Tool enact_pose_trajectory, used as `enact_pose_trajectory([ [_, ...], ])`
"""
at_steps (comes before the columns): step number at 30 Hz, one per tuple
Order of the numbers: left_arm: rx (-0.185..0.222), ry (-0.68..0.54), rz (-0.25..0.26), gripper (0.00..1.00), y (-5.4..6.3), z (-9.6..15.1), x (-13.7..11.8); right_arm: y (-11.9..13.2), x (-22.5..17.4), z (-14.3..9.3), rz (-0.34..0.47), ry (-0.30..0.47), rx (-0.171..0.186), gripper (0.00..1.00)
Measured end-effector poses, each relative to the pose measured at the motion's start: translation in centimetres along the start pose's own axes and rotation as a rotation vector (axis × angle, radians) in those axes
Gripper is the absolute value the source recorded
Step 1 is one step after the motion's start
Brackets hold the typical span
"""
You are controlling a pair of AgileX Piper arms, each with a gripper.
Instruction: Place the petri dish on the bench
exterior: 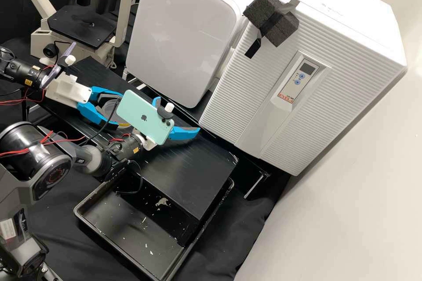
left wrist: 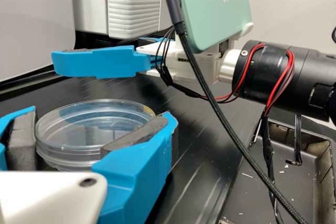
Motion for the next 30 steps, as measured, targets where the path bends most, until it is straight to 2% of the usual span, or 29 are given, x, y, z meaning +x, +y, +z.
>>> enact_pose_trajectory([
  [21, -0.007, 0.002, 0.002, 1.0, -0.1, -0.3, 0.5, 0.0, 0.0, 0.0, 0.0, 0.0, 0.0, 1.0],
  [24, -0.018, 0.006, 0.009, 1.0, -0.2, -0.5, -0.1, 0.0, 0.0, 0.0, 0.0, 0.0, 0.0, 1.0],
  [27, 0.004, 0.053, 0.036, 1.0, -0.1, -0.9, -1.4, 0.0, 0.0, 0.0, 0.0, 0.0, 0.0, 1.0],
  [28, 0.029, 0.071, 0.045, 1.0, -0.2, -0.9, -1.7, 0.0, 0.0, 0.0, 0.0, 0.0, 0.0, 1.0],
  [30, 0.054, 0.12, 0.073, 1.0, -0.1, -1.1, -2.5, 0.0, 0.0, 0.0, 0.0, 0.0, 0.0, 1.0],
])
